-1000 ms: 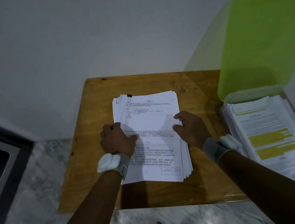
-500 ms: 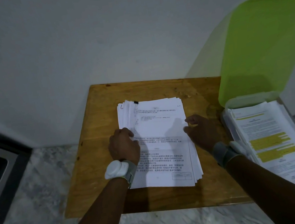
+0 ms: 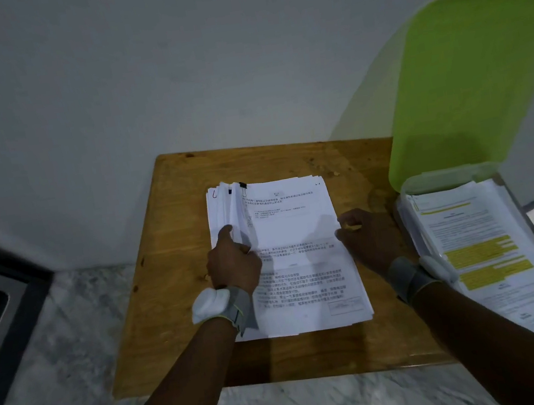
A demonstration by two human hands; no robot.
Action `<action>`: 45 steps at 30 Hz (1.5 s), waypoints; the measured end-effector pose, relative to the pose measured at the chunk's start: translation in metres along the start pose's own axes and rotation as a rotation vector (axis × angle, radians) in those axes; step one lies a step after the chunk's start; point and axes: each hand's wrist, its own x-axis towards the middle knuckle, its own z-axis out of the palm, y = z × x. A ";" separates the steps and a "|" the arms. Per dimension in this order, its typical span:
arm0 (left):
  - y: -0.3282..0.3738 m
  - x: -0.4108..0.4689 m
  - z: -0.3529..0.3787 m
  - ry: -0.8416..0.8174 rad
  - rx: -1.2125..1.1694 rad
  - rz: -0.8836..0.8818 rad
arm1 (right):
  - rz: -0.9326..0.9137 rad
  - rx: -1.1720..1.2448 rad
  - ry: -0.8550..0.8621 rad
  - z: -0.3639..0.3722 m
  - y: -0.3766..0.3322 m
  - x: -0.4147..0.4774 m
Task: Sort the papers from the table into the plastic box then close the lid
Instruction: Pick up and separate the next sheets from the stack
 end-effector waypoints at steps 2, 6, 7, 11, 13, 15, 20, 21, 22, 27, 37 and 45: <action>0.003 0.002 0.002 -0.066 0.041 -0.037 | 0.007 0.020 -0.015 -0.003 0.000 0.000; 0.015 0.006 0.011 -0.140 0.139 -0.036 | 0.045 0.048 -0.007 -0.011 0.008 0.005; 0.016 0.007 0.010 -0.128 0.136 -0.034 | 0.042 0.053 -0.012 -0.010 0.008 0.004; 0.015 0.018 0.009 -0.060 0.142 -0.047 | 0.023 0.054 -0.020 -0.009 0.009 0.004; 0.015 0.023 0.010 -0.013 0.175 -0.055 | 0.024 0.053 -0.034 -0.007 0.013 0.005; 0.016 0.025 0.012 0.011 0.195 -0.026 | 0.026 0.036 -0.036 -0.006 0.016 0.006; 0.019 0.020 0.018 -0.035 0.178 0.104 | 0.074 0.054 0.012 -0.007 0.023 0.013; 0.020 0.019 0.019 -0.050 0.128 0.115 | 0.088 0.061 0.030 -0.008 0.025 0.015; 0.022 0.018 0.019 -0.055 0.074 0.108 | 0.102 0.075 0.039 -0.008 0.025 0.016; 0.025 0.015 0.013 -0.098 -0.392 -0.158 | 0.112 0.105 0.039 -0.008 0.025 0.023; 0.017 0.003 0.006 -0.084 -0.208 0.029 | -0.010 0.007 -0.007 0.000 0.006 0.018; 0.002 0.035 -0.060 0.199 -0.086 0.090 | 0.106 -0.041 -0.116 0.027 -0.012 0.015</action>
